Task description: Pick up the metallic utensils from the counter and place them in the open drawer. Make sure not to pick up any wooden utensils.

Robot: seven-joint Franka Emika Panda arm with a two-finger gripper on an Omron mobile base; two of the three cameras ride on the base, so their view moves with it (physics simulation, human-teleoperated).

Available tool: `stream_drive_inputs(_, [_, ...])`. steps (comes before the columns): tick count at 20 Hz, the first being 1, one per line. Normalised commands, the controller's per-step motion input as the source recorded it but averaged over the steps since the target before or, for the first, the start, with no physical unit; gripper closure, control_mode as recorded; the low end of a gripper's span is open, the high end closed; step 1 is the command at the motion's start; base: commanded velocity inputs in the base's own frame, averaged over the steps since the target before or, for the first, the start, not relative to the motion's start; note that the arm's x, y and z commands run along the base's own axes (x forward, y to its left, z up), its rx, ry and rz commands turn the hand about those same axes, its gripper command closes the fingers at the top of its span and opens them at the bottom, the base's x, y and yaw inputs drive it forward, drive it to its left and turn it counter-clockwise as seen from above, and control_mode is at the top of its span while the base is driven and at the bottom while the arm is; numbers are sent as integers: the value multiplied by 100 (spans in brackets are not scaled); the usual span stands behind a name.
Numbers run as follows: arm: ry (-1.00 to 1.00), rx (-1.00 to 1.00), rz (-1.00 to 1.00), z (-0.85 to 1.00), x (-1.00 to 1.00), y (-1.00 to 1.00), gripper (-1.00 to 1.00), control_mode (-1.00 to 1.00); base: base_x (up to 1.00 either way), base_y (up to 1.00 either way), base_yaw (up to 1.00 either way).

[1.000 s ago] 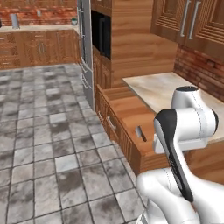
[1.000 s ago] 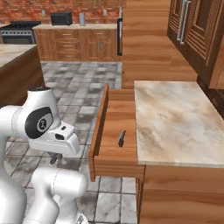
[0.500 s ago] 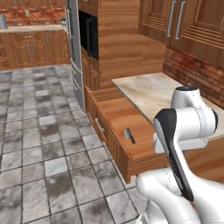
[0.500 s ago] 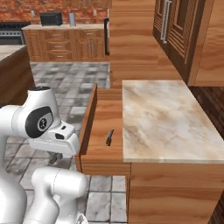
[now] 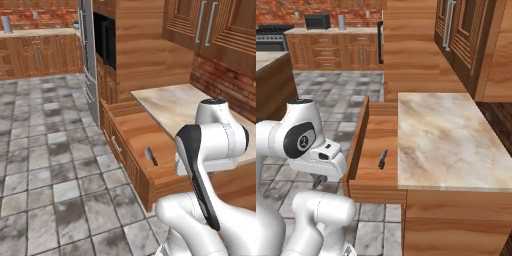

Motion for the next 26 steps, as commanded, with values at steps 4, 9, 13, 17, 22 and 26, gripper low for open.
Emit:
stream_drive_inputs(4, [0,0,0,0,0,0,100,100,45,0,3])
stream_drive_inputs(9, [0,0,1,0,9,-13,100,-100,15,-5,4])
stream_drive_inputs(13, [0,0,-1,-3,19,-3,100,-100,0,0,0])
stream_drive_inputs(17, [0,1,-9,-2,61,0,100,-100,0,0,0])
stream_drive_inputs(22, [0,0,-11,-3,95,2,100,-100,0,0,0])
stream_drive_inputs(26, [0,1,-16,-1,88,9,100,-100,0,0,0])
